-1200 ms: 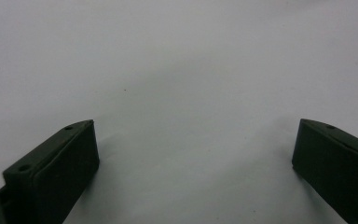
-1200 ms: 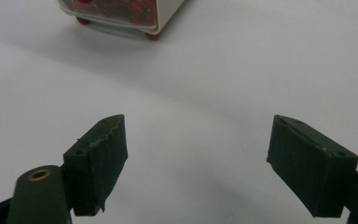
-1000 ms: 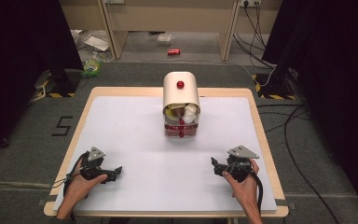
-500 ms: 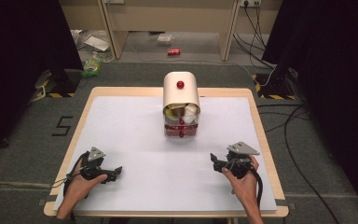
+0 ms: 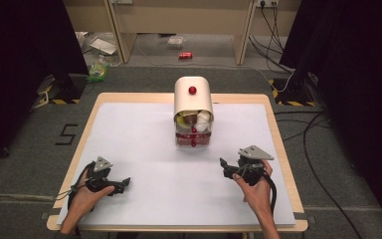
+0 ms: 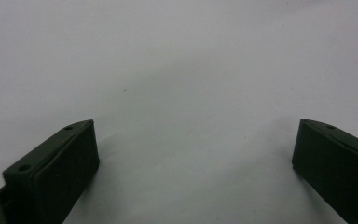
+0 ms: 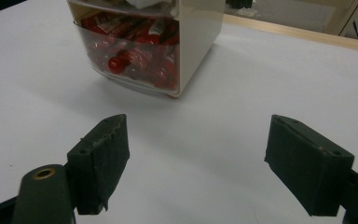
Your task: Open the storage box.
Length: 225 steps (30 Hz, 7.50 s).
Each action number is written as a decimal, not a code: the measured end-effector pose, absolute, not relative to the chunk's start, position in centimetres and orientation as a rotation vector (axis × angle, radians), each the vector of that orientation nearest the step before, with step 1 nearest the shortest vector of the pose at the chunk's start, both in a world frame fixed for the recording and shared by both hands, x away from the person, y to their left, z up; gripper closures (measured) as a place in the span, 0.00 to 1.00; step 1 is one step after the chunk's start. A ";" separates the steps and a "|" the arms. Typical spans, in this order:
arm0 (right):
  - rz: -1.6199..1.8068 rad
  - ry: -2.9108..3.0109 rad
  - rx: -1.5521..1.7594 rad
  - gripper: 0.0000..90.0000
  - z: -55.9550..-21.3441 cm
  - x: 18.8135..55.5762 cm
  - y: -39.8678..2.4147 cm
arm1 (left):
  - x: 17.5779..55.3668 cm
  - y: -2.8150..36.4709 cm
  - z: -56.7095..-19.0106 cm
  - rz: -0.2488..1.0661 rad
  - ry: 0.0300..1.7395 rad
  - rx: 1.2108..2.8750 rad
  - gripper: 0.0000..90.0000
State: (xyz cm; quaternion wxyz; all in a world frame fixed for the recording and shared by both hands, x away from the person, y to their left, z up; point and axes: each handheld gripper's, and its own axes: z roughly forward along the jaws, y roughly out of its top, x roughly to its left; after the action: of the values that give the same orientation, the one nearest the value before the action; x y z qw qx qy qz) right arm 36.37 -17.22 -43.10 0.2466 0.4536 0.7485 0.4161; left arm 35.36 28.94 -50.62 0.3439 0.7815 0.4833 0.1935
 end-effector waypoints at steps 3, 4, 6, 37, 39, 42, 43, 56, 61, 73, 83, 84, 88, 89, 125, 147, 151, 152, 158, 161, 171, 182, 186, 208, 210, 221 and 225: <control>1.148 2.042 1.223 0.24 -42.7 36.5 -16.8 | 35.4 28.9 -50.6 0.503 1.255 2.031 0.00; 1.148 2.042 1.223 0.24 -42.7 36.5 -16.8 | 35.4 28.9 -50.6 0.503 1.255 2.031 0.00; 1.157 2.037 1.214 0.24 -42.3 36.7 -16.5 | 35.4 28.9 -50.6 0.502 1.255 2.031 0.00; 1.264 2.017 1.156 0.25 -38.5 37.4 -14.3 | 35.4 29.0 -50.6 0.502 1.255 2.031 0.00; 1.270 2.016 1.153 0.25 -38.3 37.5 -14.2 | 35.4 28.9 -50.6 0.502 1.256 2.030 0.00; 1.276 2.016 1.148 0.25 -38.2 37.6 -14.0 | 35.4 28.9 -50.6 0.502 1.255 2.031 0.00; 1.274 2.017 1.149 0.25 -38.1 37.6 -14.0 | 35.4 29.0 -50.6 0.502 1.256 2.031 0.00; 1.300 2.029 1.127 0.26 -37.5 38.1 -12.9 | 35.4 28.9 -50.6 0.502 1.255 2.031 0.00; 1.311 2.027 1.116 0.27 -37.3 38.4 -12.2 | 35.4 28.9 -50.6 0.502 1.255 2.031 0.00; 1.300 2.029 1.100 0.28 -36.4 39.5 -10.8 | 35.4 28.9 -50.6 0.502 1.256 2.031 0.00; 1.299 2.035 1.086 0.29 -35.8 40.4 -10.0 | 35.4 29.0 -50.6 0.502 1.256 2.031 0.00; 1.301 2.037 1.085 0.29 -35.8 40.5 -9.8 | 35.4 29.0 -50.6 0.502 1.256 2.031 0.00; 1.307 2.047 1.072 0.29 -35.8 41.1 -9.1 | 35.4 29.0 -50.6 0.501 1.256 2.030 0.00; 1.309 2.046 1.072 0.29 -35.8 41.2 -8.9 | 35.4 29.0 -50.6 0.502 1.256 2.031 0.00; 1.250 2.110 1.043 0.30 -36.6 43.2 -7.8 | 35.4 29.0 -50.6 0.501 1.256 2.030 0.00; 1.208 2.184 0.965 0.30 -36.6 40.8 -8.3 | 35.4 29.0 -50.6 0.502 1.256 2.030 0.00; 1.215 2.182 0.962 0.30 -36.5 40.4 -8.4 | 35.4 29.0 -50.6 0.502 1.255 2.031 0.00; 1.219 2.180 0.957 0.30 -36.5 40.3 -8.4 | 35.4 29.0 -50.6 0.502 1.255 2.031 0.00; 1.209 2.203 0.951 0.30 -36.4 39.9 -8.6 | 35.4 29.0 -50.6 0.503 1.256 2.031 0.00; 1.205 2.211 0.947 0.30 -36.4 39.7 -8.6 | 35.4 29.0 -50.6 0.502 1.256 2.031 0.00; 1.218 2.221 0.933 0.31 -36.6 38.9 -8.9 | 35.4 29.0 -50.6 0.502 1.255 2.031 0.00; 1.233 2.220 0.927 0.31 -36.8 37.9 -9.2 | 35.4 29.0 -50.6 0.502 1.255 2.030 0.00; 1.225 2.221 0.919 0.31 -36.9 37.7 -9.2 | 35.4 29.0 -50.6 0.502 1.255 2.030 0.00; 1.212 2.225 0.909 0.31 -37.2 36.7 -9.2 | 35.4 29.0 -50.6 0.502 1.255 2.030 0.00; 1.210 2.227 0.908 0.31 -37.2 36.6 -9.2 | 35.4 29.0 -50.6 0.502 1.255 2.030 0.00; 1.219 2.229 0.918 0.31 -37.2 36.6 -9.2 | 35.4 29.0 -50.6 0.502 1.255 2.030 0.00; 1.252 2.211 0.944 0.31 -37.0 36.6 -9.4 | 35.4 29.0 -50.6 0.502 1.256 2.030 0.00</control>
State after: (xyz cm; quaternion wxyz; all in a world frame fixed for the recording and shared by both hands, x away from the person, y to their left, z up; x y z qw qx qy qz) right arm 36.61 -9.36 -37.04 0.2137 0.3403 0.7968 0.4513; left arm 35.35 28.95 -50.62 0.3441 0.7814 0.4833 0.1932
